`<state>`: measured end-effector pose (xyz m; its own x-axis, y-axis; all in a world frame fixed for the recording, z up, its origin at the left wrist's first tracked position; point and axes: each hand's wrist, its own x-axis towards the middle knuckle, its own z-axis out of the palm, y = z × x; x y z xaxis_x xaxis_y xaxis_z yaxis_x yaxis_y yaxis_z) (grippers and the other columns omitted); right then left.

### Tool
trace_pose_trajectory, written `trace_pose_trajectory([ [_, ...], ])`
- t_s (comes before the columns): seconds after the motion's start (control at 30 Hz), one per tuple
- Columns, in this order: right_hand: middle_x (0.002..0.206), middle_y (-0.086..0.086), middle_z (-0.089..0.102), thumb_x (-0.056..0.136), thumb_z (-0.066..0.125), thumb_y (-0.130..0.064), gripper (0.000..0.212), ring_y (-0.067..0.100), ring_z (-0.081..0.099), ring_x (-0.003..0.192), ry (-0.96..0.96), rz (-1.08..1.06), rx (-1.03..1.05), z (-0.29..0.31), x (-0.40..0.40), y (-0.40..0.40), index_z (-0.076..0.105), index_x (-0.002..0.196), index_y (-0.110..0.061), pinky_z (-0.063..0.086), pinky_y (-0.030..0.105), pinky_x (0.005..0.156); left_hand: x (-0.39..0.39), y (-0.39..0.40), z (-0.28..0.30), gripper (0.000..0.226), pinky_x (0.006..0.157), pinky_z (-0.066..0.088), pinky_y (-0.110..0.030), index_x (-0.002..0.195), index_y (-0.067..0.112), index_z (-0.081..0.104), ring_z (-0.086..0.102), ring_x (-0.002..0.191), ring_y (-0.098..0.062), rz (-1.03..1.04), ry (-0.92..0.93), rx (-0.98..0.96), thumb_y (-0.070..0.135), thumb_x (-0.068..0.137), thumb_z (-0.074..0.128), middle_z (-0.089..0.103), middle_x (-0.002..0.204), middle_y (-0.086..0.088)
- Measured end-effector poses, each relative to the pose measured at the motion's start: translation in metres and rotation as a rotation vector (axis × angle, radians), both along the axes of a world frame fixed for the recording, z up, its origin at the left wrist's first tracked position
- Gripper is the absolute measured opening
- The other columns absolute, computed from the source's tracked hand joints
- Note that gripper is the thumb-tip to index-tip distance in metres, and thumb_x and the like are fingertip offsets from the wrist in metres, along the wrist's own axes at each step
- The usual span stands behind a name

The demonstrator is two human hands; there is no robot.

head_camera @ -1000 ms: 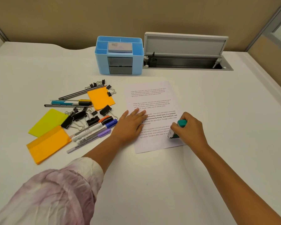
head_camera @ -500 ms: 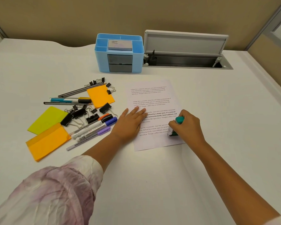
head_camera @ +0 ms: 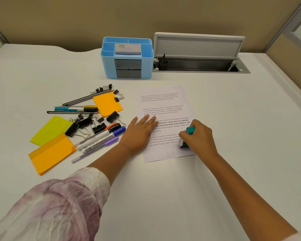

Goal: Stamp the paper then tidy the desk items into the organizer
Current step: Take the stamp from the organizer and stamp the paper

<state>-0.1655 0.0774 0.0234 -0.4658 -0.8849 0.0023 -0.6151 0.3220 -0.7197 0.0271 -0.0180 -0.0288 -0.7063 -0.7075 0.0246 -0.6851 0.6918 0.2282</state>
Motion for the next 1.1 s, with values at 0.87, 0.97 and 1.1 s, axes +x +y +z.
trace_pose_trajectory([
  [0.87, 0.062, 0.004, 0.042, 0.076, 0.058, -0.016, 0.022, 0.015, 0.030, 0.056, 0.095, 0.073, -0.015, -0.007, 0.004, 0.004, 0.040, 0.073, -0.004, 0.029, 0.030, 0.050, 0.000, 0.000, -0.003, 0.046, 0.115, 0.001, -0.039, 0.144, 0.025, 0.020, 0.009, 0.143, -0.015, 0.003, 0.023, -0.028, 0.023, 0.098, 0.024, 0.018, 0.154, 0.006],
  [0.97, 0.060, 0.002, 0.042, 0.076, 0.058, -0.017, 0.023, 0.014, 0.030, 0.055, 0.100, 0.077, -0.041, -0.009, 0.004, 0.007, 0.039, 0.072, -0.006, 0.029, 0.029, 0.049, 0.000, 0.000, -0.003, 0.046, 0.115, 0.001, -0.039, 0.144, 0.026, 0.020, 0.009, 0.143, -0.015, 0.002, 0.022, -0.030, 0.024, 0.098, 0.023, 0.018, 0.154, 0.006],
  [1.1, 0.047, -0.009, 0.045, 0.075, 0.057, -0.024, 0.028, 0.010, 0.029, 0.044, 0.180, 0.037, -0.052, -0.014, 0.005, 0.015, 0.031, 0.066, -0.019, 0.025, 0.023, 0.042, -0.001, 0.000, -0.005, 0.046, 0.115, 0.002, -0.038, 0.144, 0.026, 0.020, 0.009, 0.143, -0.014, 0.002, 0.028, -0.033, 0.031, 0.099, 0.023, 0.019, 0.154, 0.006],
])
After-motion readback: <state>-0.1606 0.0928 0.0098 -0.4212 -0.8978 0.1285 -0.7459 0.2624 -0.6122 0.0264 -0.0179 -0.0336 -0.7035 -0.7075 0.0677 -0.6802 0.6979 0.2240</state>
